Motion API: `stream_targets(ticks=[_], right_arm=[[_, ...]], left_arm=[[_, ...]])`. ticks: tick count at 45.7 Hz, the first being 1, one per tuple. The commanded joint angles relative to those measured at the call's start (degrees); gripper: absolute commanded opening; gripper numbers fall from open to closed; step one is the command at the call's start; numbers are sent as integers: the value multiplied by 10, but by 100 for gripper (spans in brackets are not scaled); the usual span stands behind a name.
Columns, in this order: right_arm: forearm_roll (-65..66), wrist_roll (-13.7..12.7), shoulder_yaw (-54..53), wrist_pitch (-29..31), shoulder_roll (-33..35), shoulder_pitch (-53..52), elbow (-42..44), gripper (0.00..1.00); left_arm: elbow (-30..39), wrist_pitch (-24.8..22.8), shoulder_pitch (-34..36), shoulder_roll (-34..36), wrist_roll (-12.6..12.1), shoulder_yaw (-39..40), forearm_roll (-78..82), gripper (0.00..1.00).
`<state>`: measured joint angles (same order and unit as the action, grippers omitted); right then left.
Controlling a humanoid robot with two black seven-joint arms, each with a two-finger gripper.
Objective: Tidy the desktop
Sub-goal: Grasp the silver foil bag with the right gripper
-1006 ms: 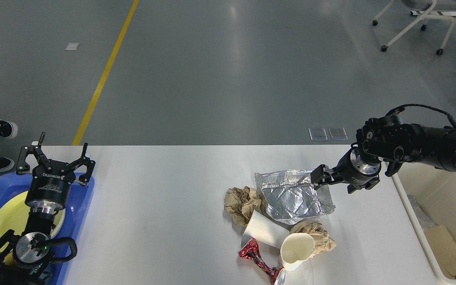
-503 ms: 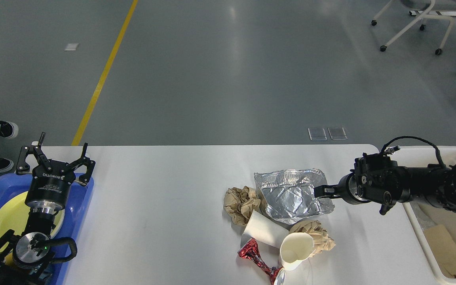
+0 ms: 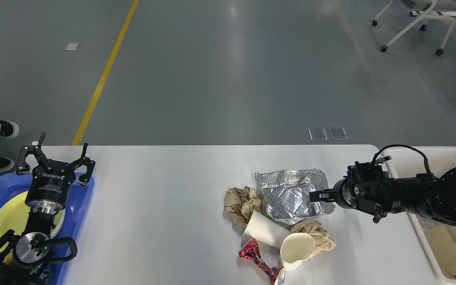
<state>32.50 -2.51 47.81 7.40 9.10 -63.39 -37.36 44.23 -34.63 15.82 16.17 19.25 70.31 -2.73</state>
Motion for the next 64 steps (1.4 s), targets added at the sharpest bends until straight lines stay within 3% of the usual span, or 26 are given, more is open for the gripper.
stream_targets(ticks=[1, 6, 12, 17, 27, 54, 59, 64], right_arm=[[-6, -1, -2, -21, -1, 5, 0, 99], [-9, -2, -5, -39, -1, 8, 2, 93], [-9, -3, -4, -41, -4, 11, 0, 69], [-9, -3, -4, -41, -12, 15, 0, 57], [-9, -7, -5, -42, -12, 17, -2, 0], [-36, -7, -6, -43, -3, 11, -21, 0], [-48, -9, -2, -27, 23, -32, -55, 0], [-64, -10, 1, 37, 61, -95, -110, 0]], left_arm=[[0, 0, 0, 0, 0, 0, 0, 96], [0, 0, 0, 0, 0, 0, 0, 96], [0, 0, 0, 0, 0, 0, 0, 96], [1, 0, 0, 0, 0, 0, 0, 96], [1, 0, 0, 0, 0, 0, 0, 96], [0, 0, 0, 0, 0, 0, 0, 96], [0, 0, 0, 0, 0, 0, 0, 96], [1, 0, 0, 0, 0, 0, 0, 96]])
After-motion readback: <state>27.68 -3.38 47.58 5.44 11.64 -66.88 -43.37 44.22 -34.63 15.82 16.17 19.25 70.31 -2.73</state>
